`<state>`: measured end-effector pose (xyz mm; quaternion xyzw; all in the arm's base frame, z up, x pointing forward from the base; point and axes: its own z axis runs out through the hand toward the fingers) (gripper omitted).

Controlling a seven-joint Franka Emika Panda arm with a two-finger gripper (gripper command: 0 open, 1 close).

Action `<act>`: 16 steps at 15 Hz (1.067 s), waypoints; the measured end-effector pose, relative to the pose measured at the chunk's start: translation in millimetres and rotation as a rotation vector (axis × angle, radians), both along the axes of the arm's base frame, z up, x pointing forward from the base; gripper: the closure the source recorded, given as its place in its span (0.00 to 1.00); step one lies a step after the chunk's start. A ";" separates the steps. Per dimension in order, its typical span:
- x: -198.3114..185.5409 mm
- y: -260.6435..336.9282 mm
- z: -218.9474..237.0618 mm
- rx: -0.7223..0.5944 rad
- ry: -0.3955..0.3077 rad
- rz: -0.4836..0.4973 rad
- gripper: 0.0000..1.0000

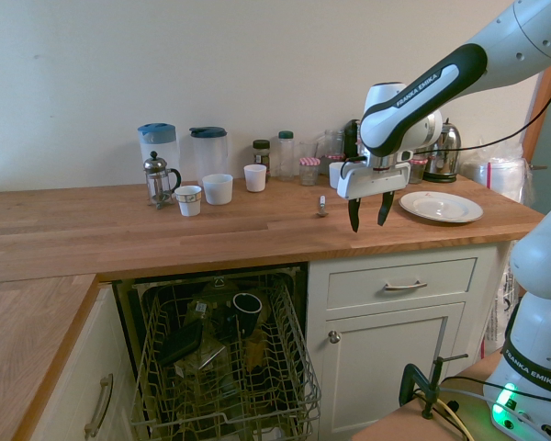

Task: Put the spoon in the dishwasher

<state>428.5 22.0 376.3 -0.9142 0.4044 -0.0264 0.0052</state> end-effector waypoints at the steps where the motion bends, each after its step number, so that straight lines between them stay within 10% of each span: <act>1: 0.1 0.0 -0.4 0.000 0.001 0.000 0.00; 16: 186.5 -29.5 22.4 0.030 -0.128 -0.629 0.00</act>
